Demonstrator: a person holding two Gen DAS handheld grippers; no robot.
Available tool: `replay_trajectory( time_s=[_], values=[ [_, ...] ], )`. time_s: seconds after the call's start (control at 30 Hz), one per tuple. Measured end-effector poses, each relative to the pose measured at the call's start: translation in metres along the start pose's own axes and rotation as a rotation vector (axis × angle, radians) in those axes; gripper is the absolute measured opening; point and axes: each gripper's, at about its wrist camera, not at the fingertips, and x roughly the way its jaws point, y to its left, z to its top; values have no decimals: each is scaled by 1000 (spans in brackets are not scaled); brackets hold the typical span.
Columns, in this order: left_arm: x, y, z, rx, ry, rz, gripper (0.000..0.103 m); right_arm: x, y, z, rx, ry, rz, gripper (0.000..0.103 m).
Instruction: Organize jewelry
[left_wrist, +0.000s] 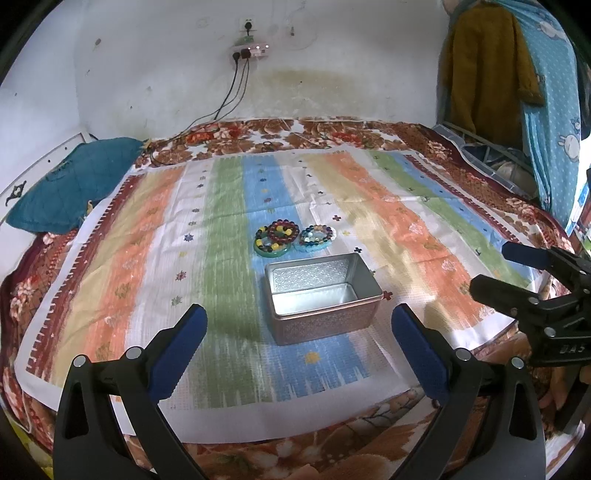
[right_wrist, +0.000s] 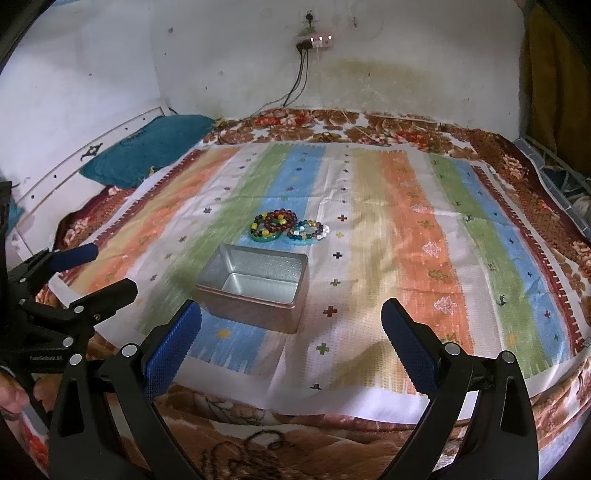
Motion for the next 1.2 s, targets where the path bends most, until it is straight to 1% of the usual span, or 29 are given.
replay_trajectory(
  time_s=[0.07, 0.1, 0.33, 0.73, 1.0, 1.2],
  values=[
    [0, 0, 0, 0, 0, -2, 97, 1, 4, 1, 0, -2, -4, 99],
    [1, 0, 0, 0, 1, -1, 97, 1, -4, -1, 1, -2, -9, 99],
    [0, -1, 0, 16, 1, 6, 97, 2, 1, -1, -14, 4, -19, 99],
    [-1, -2, 1, 9, -1, 8, 97, 1, -1, -1, -6, -4, -22, 99],
    [-3, -1, 3, -2, -4, 20, 97, 1, 3, -5, -13, 2, -35, 99],
    [-1, 1, 3, -5, 6, 17, 97, 4, 0, -1, -6, 9, -33, 99]
  ],
)
